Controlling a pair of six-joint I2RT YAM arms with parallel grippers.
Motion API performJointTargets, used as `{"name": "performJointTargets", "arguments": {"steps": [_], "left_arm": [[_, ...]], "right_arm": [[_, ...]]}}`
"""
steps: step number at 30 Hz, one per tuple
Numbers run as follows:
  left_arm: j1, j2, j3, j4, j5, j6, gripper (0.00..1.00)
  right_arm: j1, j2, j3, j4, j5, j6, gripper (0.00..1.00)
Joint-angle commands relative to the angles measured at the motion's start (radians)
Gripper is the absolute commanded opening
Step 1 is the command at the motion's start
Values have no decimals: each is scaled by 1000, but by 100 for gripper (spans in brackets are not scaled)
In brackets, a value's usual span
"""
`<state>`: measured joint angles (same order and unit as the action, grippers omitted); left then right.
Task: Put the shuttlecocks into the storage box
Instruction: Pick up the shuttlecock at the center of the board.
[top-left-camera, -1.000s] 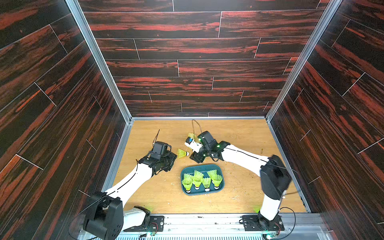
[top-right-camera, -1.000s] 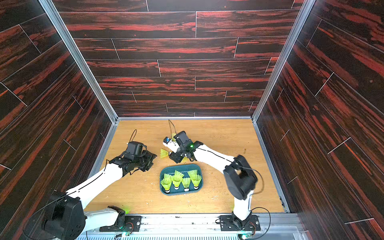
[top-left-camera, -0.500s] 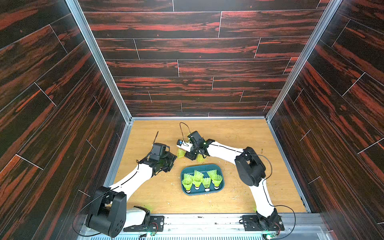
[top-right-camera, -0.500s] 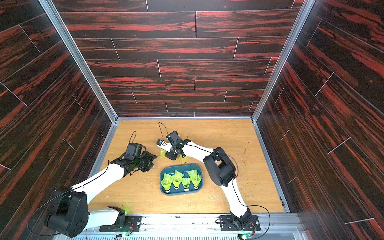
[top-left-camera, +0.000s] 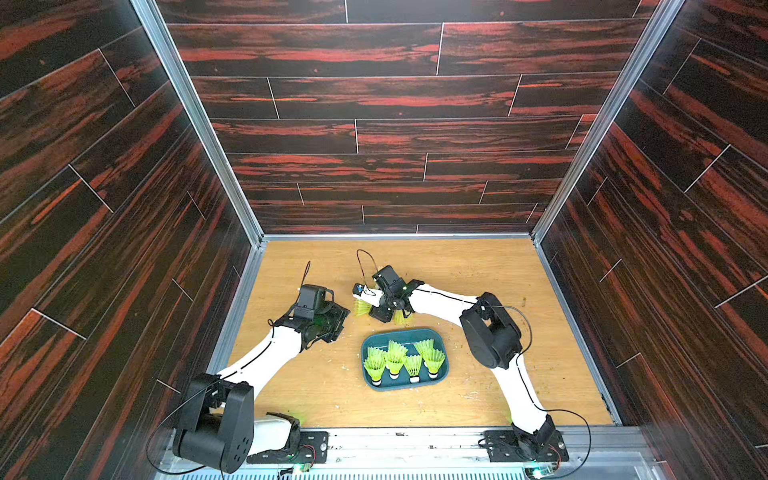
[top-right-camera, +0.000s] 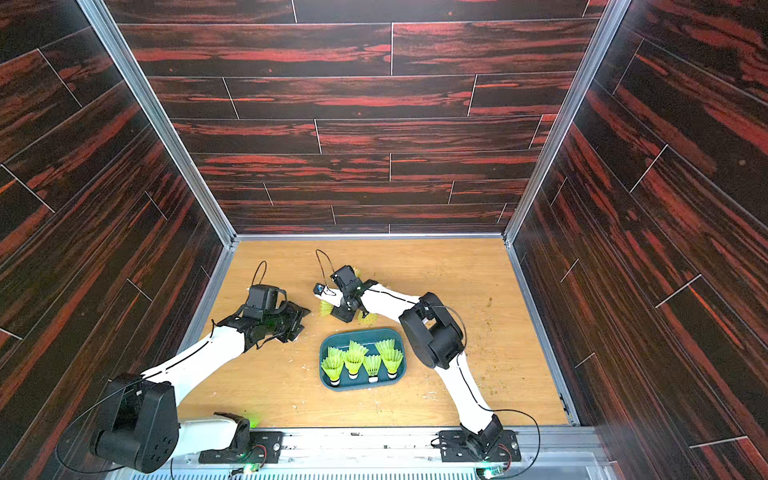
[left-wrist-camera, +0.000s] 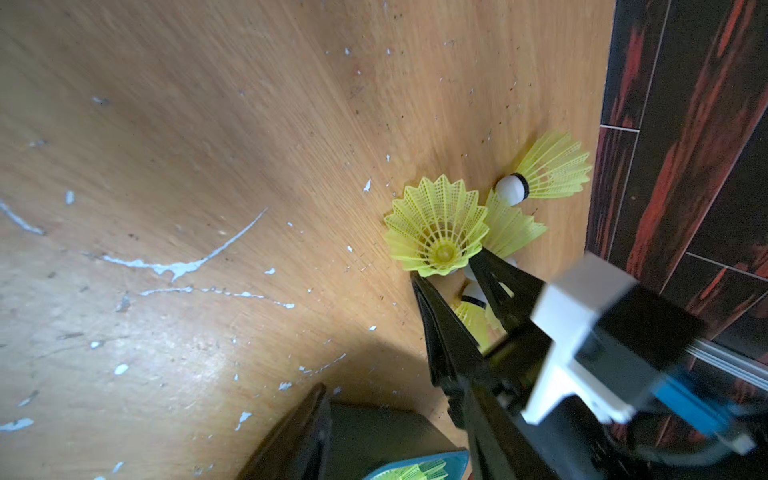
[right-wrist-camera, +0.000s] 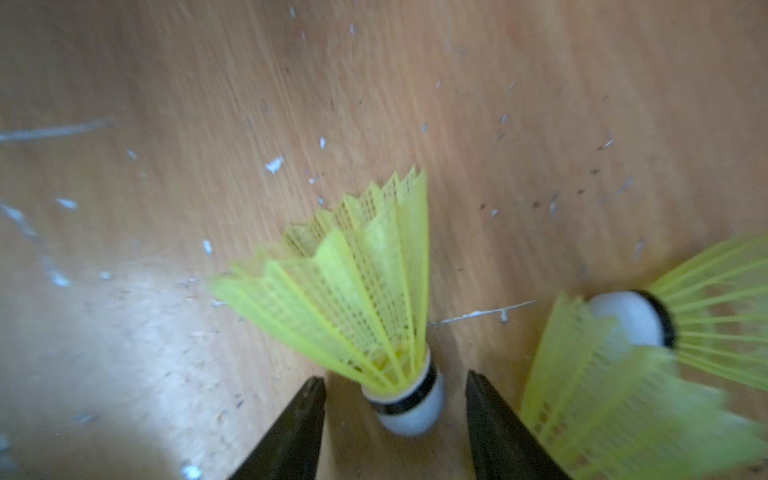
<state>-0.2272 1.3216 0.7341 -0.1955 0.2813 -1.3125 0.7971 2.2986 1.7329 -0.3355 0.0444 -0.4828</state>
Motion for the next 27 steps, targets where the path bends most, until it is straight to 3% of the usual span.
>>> {"name": "performJointTargets", "arguments": {"steps": [1,6,16,21,27], "left_arm": [[7,-24,21,-38,2,33,56],[7,-31,35,-71,-3,63,56],[7,-42,42,-96,-7,91,56],[6,-47,70,-151,-17,168,56],[6,-63,97,-228,-14,271,56]], "right_arm": [[8,39,51,-5,22,16,57],[17,75,87,-6,44,33,53],[20,61,135,-56,13,106,23],[15,-14,129,-74,-32,211,20],[15,-187,-4,-36,-93,344,19]]}}
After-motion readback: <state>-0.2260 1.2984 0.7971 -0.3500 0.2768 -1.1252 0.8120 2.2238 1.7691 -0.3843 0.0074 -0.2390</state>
